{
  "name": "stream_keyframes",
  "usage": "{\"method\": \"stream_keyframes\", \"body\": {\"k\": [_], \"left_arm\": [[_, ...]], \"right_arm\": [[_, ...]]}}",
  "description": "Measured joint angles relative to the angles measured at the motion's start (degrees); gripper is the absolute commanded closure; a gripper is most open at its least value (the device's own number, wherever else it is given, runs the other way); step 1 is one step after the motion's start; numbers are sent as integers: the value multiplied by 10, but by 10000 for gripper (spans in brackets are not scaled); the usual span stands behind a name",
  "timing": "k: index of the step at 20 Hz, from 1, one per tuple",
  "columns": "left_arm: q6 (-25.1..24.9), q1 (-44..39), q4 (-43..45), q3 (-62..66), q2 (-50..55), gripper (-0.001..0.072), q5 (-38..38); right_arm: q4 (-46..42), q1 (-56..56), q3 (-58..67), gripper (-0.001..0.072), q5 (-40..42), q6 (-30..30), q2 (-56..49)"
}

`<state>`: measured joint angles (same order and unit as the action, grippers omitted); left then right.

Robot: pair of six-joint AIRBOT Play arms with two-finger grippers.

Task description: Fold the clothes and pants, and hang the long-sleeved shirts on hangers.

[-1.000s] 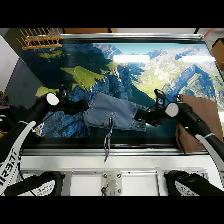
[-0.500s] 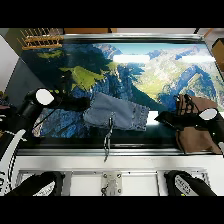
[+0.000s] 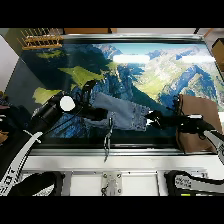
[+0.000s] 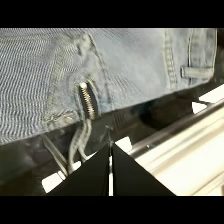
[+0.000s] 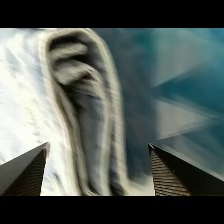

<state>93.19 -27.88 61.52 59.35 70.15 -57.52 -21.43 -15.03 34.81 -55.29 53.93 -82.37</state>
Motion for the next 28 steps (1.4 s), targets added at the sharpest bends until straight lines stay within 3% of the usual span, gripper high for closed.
{"method": "stream_keyframes", "body": {"k": [6, 7, 9, 10, 14, 16, 23, 28], "left_arm": [[6, -10, -1, 0, 6, 684, -7], [6, -11, -2, 0, 6, 685, -8], [8, -12, -2, 0, 7, 684, -9], [8, -12, -2, 0, 7, 684, -9], [8, -12, -2, 0, 7, 685, -10], [8, -12, -2, 0, 7, 685, -10], [8, -12, -1, 0, 7, 684, -10], [8, -12, 0, 0, 7, 684, -10]], "right_arm": [[56, 75, 23, 18, 23, -28, -38], [61, 88, 26, 136, 28, -30, -40], [60, 111, 30, 545, 42, -32, -44], [56, 120, 32, 673, 47, -34, -45], [66, 136, 52, 676, 35, -47, -37], [51, 124, 87, 676, 28, -21, -18], [-158, -12, 333, 676, 16, 232, 51], [-234, -123, 450, 676, -6, 318, 62]]}}
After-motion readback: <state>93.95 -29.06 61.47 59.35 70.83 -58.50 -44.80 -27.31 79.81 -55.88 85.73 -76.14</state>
